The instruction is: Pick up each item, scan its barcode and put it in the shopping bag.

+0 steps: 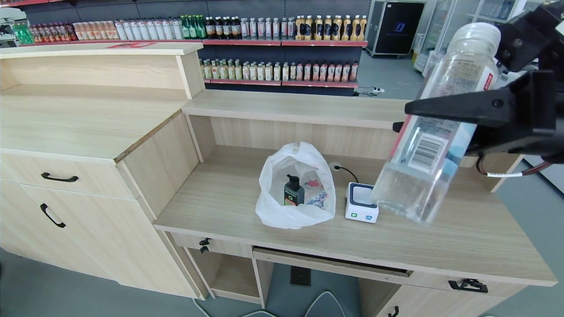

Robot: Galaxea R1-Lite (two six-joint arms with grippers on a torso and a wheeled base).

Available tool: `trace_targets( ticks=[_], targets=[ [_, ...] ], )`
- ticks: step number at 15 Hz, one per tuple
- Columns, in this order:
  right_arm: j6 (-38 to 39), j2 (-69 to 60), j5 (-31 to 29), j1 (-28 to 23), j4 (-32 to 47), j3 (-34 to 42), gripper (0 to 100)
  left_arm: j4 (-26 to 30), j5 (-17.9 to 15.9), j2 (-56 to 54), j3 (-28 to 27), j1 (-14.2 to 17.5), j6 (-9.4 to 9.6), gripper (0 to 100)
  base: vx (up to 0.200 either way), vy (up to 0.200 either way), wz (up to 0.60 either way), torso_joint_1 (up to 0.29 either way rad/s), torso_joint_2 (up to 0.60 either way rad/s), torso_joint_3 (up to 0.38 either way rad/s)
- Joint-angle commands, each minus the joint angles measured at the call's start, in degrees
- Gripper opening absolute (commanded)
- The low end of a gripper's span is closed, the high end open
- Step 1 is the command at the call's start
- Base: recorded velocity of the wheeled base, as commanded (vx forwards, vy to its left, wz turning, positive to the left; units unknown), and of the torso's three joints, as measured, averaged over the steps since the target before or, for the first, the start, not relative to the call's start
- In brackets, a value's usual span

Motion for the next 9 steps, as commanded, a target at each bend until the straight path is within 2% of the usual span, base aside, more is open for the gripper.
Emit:
trace_targets(
  ticks=[1,5,9],
  targets=[
    [-4.0,-3.0,0.1,3.0,0.0,2.9,0,0.0,0.0,0.0,0.0,0.0,0.00,100,0.000,0.000,0.00,0.000,0.00,0.000],
    [-4.9,-6.3,0.2,3.1,0.6,3.7,0,0.0,0.0,0.0,-0.1,0.0,0.00,100,0.000,0.000,0.00,0.000,0.00,0.000],
    [-4.8,-7.4,-0.2,4.6,2.0,1.0,0,0.0,0.0,0.0,0.0,0.0,0.00,100,0.000,0.000,0.00,0.000,0.00,0.000]
  ],
)
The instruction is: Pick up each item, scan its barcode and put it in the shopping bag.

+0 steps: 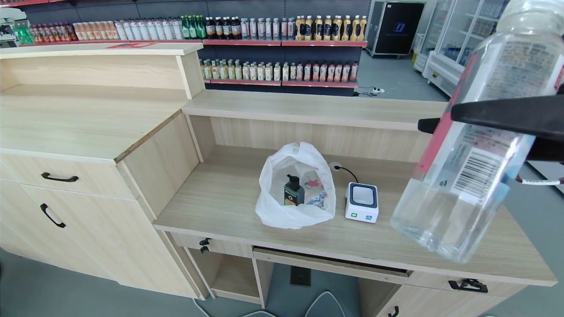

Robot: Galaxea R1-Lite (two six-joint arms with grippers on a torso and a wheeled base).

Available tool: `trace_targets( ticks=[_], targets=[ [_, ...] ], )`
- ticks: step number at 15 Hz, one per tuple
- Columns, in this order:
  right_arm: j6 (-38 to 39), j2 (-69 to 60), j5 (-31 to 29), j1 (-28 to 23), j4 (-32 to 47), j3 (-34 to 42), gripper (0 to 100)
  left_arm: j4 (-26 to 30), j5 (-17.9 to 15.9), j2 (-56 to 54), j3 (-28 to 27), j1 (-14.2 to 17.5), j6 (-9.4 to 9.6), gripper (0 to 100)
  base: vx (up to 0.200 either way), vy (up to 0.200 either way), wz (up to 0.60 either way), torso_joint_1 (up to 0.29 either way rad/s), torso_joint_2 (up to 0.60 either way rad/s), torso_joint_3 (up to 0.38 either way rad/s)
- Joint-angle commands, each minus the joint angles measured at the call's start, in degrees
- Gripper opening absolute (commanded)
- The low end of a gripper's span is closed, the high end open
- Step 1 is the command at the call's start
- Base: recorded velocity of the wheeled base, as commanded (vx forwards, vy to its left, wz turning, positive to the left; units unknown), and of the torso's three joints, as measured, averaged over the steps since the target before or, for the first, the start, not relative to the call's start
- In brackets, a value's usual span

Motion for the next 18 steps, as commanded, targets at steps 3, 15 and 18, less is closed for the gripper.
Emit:
trace_targets(
  ticks=[3,15,18],
  targets=[
    [-0.1,-1.6,-1.7,5.6,4.1,-2.4,0,0.0,0.0,0.0,-0.1,0.0,0.00,100,0.000,0.000,0.00,0.000,0.00,0.000],
    [-0.1,-0.7,-13.9,13.4,11.3,-7.9,0,0.0,0.0,0.0,0.0,0.0,0.00,100,0.000,0.000,0.00,0.000,0.00,0.000],
    [0.7,-0.8,-14.2,13.5,17.5,-11.4,0,0.0,0.0,0.0,0.0,0.0,0.00,100,0.000,0.000,0.00,0.000,0.00,0.000]
  ],
)
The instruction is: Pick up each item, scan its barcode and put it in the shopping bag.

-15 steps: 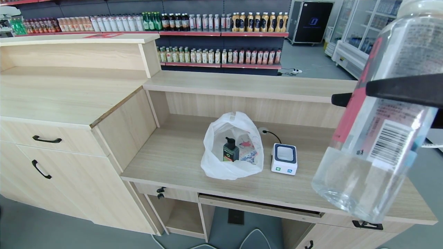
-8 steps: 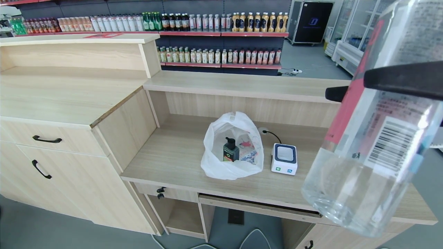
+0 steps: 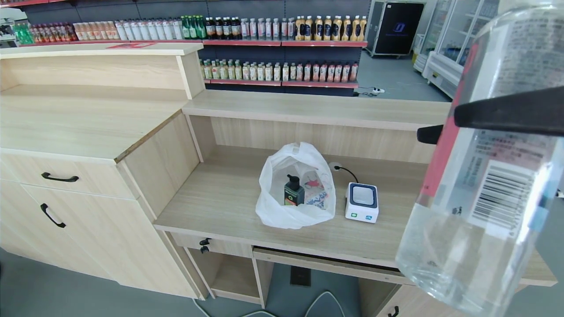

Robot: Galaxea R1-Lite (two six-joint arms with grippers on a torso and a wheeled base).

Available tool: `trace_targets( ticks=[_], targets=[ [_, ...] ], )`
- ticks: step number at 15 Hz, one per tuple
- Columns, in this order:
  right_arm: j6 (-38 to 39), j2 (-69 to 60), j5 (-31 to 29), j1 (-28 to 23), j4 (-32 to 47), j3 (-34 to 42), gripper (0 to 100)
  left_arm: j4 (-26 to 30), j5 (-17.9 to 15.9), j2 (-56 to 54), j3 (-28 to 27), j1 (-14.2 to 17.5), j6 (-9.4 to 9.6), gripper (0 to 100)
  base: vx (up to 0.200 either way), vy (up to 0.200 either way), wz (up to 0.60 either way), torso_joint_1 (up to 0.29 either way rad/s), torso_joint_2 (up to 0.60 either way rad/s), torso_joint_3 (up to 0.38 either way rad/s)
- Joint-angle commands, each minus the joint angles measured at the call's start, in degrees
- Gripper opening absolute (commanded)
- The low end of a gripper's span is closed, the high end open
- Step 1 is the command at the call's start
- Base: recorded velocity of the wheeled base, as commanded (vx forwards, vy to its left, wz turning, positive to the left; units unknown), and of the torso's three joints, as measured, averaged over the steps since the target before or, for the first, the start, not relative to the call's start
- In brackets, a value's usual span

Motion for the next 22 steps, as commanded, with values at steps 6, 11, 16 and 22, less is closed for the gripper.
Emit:
trace_targets(
  ticks=[6,11,16,22],
  targets=[
    [0.5,0.2,-5.9,5.7,5.4,-2.9,0,0.0,0.0,0.0,0.0,0.0,0.00,100,0.000,0.000,0.00,0.000,0.00,0.000],
    [2.5,0.1,-7.1,8.5,5.0,-2.8,0,0.0,0.0,0.0,0.0,0.0,0.00,100,0.000,0.000,0.00,0.000,0.00,0.000],
    [-0.1,0.5,-7.6,8.4,4.9,-1.8,0,0.0,0.0,0.0,0.0,0.0,0.00,100,0.000,0.000,0.00,0.000,0.00,0.000],
    [-4.4,2.9,-13.6,9.2,-0.3,0.2,0,0.0,0.0,0.0,-0.1,0.0,0.00,100,0.000,0.000,0.00,0.000,0.00,0.000]
  ],
)
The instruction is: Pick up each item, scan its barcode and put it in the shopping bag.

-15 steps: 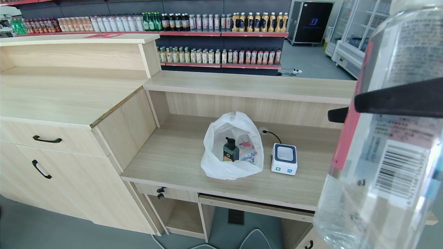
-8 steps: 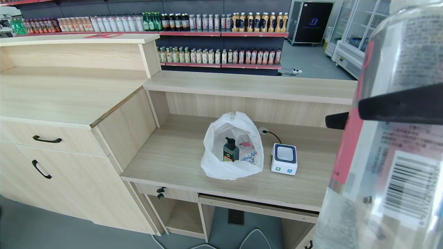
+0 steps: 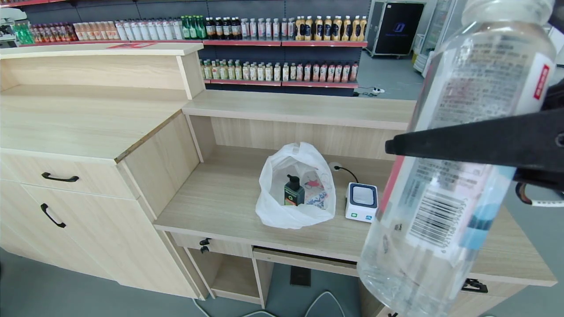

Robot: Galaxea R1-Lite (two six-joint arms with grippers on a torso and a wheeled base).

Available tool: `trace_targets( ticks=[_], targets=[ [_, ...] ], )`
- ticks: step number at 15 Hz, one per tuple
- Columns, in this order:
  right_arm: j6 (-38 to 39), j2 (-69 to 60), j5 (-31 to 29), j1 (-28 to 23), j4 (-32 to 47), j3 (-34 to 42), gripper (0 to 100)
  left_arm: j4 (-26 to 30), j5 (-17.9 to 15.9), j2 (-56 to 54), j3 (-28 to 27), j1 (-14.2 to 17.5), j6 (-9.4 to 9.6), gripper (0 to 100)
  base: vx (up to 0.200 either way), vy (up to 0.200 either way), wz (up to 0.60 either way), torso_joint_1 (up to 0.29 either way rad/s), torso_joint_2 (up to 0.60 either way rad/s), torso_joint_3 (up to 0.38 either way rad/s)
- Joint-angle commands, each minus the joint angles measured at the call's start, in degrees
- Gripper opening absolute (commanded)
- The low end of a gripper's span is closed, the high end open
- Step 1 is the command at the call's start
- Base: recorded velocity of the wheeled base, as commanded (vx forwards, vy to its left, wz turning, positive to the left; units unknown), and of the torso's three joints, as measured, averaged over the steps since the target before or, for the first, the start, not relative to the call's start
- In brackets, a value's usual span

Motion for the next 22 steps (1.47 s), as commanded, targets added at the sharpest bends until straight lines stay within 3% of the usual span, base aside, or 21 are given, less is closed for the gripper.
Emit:
trace_targets(
  ticks=[1,16,19,22],
  targets=[
    [-0.1,0.9,-0.1,0.2,0.0,0.5,0,0.0,0.0,0.0,0.0,0.0,0.00,100,0.000,0.000,0.00,0.000,0.00,0.000],
    [-2.2,0.8,-0.6,-0.2,0.1,1.5,0,0.0,0.0,0.0,-0.1,0.0,0.00,100,0.000,0.000,0.00,0.000,0.00,0.000],
    [-5.2,0.4,-12.0,-8.8,-0.1,1.2,0,0.0,0.0,0.0,-0.1,0.0,0.00,100,0.000,0.000,0.00,0.000,0.00,0.000],
    [-10.2,0.4,-20.8,-24.2,-0.4,2.5,0,0.0,0.0,0.0,0.0,0.0,0.00,100,0.000,0.000,0.00,0.000,0.00,0.000]
  ],
)
